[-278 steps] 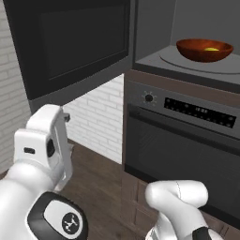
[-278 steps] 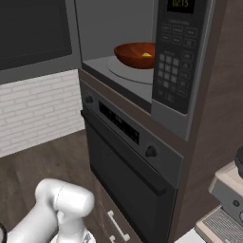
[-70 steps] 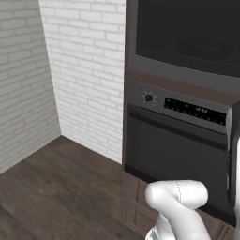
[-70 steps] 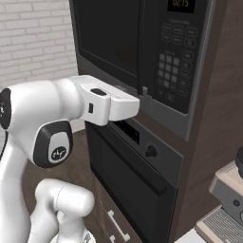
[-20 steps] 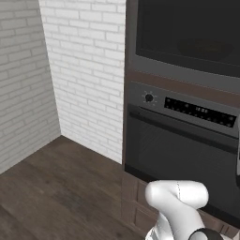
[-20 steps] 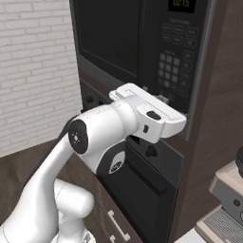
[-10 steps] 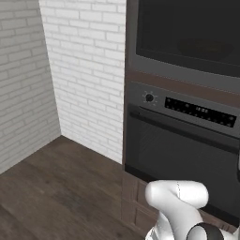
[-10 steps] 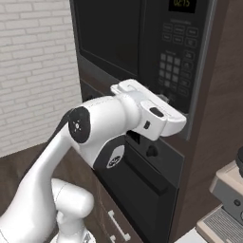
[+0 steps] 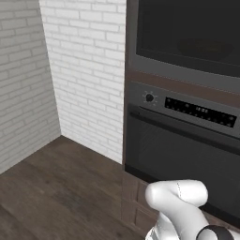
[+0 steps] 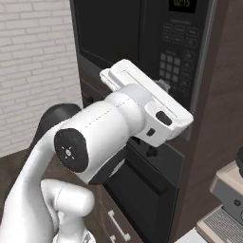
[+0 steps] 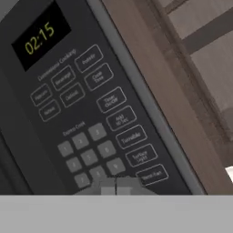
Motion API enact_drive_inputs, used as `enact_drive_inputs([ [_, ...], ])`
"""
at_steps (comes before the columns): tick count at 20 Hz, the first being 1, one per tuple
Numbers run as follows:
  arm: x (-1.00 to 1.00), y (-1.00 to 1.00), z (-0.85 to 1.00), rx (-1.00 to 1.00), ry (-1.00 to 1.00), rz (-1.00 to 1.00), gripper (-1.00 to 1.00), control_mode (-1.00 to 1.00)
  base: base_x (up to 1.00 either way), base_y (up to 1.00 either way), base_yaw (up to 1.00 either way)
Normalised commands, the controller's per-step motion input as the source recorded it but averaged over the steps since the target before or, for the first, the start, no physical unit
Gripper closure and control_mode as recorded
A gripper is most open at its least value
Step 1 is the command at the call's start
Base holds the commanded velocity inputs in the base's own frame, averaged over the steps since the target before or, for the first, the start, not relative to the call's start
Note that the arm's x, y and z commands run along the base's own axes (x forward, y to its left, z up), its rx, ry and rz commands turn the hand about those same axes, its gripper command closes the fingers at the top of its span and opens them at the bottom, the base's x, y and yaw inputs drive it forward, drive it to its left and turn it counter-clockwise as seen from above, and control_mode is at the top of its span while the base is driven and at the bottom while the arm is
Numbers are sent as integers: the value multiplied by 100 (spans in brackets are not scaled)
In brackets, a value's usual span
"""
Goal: Pick the lemon wedge from the sink and place it in the bowl. Then pick the bowl and place it in the microwave. Then close the microwave door and press the start button.
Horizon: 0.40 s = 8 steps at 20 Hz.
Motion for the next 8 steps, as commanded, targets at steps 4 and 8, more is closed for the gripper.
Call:
enact_drive_inputs([
  [4, -18, 0, 4, 0, -35, 1, 100, -100, 0, 0, 0],
  [8, -53, 6, -19, 0, -6, 2, 100, -100, 0, 0, 0],
])
